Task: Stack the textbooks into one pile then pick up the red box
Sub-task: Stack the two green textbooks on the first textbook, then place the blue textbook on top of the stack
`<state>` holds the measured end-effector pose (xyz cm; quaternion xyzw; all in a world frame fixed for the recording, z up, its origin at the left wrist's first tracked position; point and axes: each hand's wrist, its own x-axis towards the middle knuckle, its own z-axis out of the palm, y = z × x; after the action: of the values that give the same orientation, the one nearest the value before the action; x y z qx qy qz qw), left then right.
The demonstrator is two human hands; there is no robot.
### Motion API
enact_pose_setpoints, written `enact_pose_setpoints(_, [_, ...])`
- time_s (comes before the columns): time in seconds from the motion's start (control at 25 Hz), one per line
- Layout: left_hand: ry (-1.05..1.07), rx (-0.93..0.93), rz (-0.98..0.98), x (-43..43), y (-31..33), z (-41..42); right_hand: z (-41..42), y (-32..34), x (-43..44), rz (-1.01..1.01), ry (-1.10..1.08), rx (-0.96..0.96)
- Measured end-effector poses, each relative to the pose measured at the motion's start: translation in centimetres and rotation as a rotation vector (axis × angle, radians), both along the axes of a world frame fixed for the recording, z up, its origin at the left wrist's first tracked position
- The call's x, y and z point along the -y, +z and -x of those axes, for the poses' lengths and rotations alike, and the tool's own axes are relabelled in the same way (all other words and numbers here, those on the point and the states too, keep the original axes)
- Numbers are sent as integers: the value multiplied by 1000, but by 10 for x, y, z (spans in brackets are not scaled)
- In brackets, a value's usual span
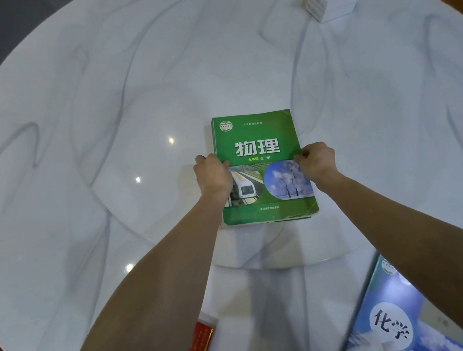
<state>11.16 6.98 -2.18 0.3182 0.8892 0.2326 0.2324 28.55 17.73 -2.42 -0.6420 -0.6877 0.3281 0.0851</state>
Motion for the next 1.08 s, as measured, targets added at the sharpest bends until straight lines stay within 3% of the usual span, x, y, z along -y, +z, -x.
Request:
enact_pose_setpoints(0.16, [-90, -127, 54, 7, 12, 2, -7, 15, 5, -35, 39, 17])
enact_pose_setpoints(0.44, [-365, -365, 28, 28, 54, -30, -43, 57, 33, -165, 342, 176])
enact_pose_setpoints(0.8, [-458, -356, 37, 71, 78, -121, -127, 77, 96, -243, 442, 243])
enact_pose_setpoints(1.08, [-513, -238, 77, 102, 50, -221, -235, 50, 150, -131, 221, 171])
